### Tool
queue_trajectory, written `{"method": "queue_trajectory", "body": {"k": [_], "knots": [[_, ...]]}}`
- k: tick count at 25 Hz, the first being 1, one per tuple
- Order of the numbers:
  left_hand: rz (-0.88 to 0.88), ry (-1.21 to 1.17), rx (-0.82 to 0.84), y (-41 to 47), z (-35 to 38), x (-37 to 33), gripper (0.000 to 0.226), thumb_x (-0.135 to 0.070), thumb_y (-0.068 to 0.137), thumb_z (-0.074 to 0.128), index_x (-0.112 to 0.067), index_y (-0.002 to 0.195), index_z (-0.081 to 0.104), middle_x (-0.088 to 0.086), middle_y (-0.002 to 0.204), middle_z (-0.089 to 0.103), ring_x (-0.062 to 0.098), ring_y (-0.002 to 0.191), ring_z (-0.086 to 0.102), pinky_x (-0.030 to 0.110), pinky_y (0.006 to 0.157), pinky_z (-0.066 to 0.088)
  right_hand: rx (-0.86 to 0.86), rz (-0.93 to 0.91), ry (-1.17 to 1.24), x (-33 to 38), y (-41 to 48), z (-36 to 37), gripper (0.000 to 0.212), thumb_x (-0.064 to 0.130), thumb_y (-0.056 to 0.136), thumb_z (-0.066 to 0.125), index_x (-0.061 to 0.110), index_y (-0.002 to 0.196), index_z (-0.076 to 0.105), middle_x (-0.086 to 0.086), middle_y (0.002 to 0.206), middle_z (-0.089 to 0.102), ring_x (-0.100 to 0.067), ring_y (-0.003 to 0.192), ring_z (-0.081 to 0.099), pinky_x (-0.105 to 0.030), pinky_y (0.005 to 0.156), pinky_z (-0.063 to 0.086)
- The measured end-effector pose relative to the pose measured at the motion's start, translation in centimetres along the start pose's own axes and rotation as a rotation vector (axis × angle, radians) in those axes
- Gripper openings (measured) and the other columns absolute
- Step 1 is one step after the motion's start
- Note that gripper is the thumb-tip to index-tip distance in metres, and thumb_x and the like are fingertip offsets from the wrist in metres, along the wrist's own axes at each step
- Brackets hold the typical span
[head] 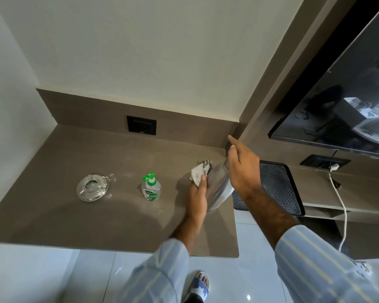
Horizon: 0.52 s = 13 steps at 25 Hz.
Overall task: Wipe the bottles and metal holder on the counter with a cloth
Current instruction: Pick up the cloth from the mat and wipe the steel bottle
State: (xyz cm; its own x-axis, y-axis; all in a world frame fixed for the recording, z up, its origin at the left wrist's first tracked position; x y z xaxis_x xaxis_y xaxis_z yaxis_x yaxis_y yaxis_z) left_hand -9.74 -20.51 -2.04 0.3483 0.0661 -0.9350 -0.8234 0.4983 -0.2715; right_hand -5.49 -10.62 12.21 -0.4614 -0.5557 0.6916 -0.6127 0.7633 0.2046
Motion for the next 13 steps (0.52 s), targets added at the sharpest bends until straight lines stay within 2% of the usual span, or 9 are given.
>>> {"method": "queue_trajectory", "body": {"k": [1,2,4,5,6,9,11,13], "knots": [[-0.055,0.105,0.043,1.5,0.2,-1.0,0.034,-0.038,0.104,0.05,-0.015,0.117,0.072,-0.002,0.106,0.073,0.02,0.106,0.068,0.009,0.082,0.049,-0.007,-0.003,0.012,0.0,0.0,0.1,0.047,0.02,0.104,0.035,0.01,0.145,0.054,-0.012,0.142,0.062,-0.022,0.131,0.057,-0.029,0.115,0.04],[-0.081,0.152,0.12,2.9,0.8,-2.5,0.037,-0.043,0.101,0.053,-0.015,0.111,0.075,0.0,0.098,0.075,0.022,0.099,0.071,0.017,0.08,0.052,-0.015,-0.004,0.02,-0.1,0.1,0.1,0.048,0.019,0.103,0.035,0.009,0.145,0.054,-0.012,0.142,0.063,-0.022,0.131,0.057,-0.03,0.115,0.04],[-0.03,0.075,0.265,3.6,3.0,-5.1,0.035,-0.052,0.092,0.06,-0.024,0.105,0.078,0.002,0.097,0.079,0.023,0.099,0.074,0.035,0.088,0.058,-0.025,-0.003,0.011,-0.2,0.3,0.1,0.047,0.015,0.102,0.037,0.008,0.145,0.054,-0.011,0.145,0.06,-0.02,0.135,0.053,-0.023,0.114,0.035],[0.017,0.023,0.246,3.3,3.5,-5.2,0.034,-0.053,0.091,0.062,-0.028,0.105,0.078,0.001,0.101,0.08,0.021,0.102,0.074,0.038,0.092,0.058,-0.03,-0.007,0.003,-0.2,0.3,0.1,0.047,0.014,0.102,0.037,0.008,0.146,0.053,-0.01,0.147,0.058,-0.019,0.137,0.051,-0.022,0.114,0.033],[0.058,-0.031,0.18,2.4,3.2,-3.9,0.032,-0.05,0.093,0.062,-0.027,0.11,0.077,0.0,0.106,0.079,0.017,0.106,0.073,0.036,0.095,0.057,-0.033,-0.012,-0.006,-0.1,0.1,0.1,0.049,0.015,0.101,0.037,0.009,0.147,0.052,-0.01,0.149,0.057,-0.019,0.138,0.05,-0.024,0.115,0.033],[0.108,-0.123,-0.105,-2.3,0.3,0.2,0.021,-0.022,0.101,0.059,-0.027,0.119,0.069,-0.011,0.114,0.073,0.002,0.113,0.067,0.016,0.096,0.05,-0.038,-0.034,-0.018,0.0,0.1,0.2,0.05,0.017,0.101,0.034,0.011,0.148,0.05,-0.008,0.149,0.056,-0.018,0.136,0.05,-0.035,0.118,0.037],[0.012,-0.07,-0.205,-3.2,-0.5,2.2,0.021,-0.017,0.102,0.058,-0.025,0.117,0.069,-0.013,0.11,0.07,0.011,0.114,0.067,0.019,0.092,0.048,-0.038,-0.028,-0.009,-0.1,0.2,0.3,0.05,0.018,0.101,0.034,0.012,0.148,0.051,-0.009,0.147,0.058,-0.018,0.135,0.052,-0.037,0.117,0.04],[-0.141,-0.068,-0.277,-1.8,0.1,2.9,0.026,-0.018,0.102,0.057,-0.009,0.122,0.07,-0.006,0.107,0.067,0.024,0.115,0.067,0.02,0.087,0.044,-0.039,-0.029,-0.004,-0.2,0.2,0.2,0.051,0.02,0.1,0.033,0.011,0.146,0.053,-0.009,0.143,0.061,-0.019,0.131,0.055,-0.036,0.115,0.041]]}}
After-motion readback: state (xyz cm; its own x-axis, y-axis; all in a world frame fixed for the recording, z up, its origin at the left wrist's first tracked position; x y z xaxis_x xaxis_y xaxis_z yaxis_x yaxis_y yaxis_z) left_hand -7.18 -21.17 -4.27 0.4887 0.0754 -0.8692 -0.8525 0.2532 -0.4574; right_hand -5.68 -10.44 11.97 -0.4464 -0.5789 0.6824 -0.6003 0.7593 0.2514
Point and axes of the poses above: each hand's wrist, its own y-axis towards the middle knuckle, its own z-axis out of the palm, x = y × z, the point moved 5 cm from there along y, towards the middle knuckle
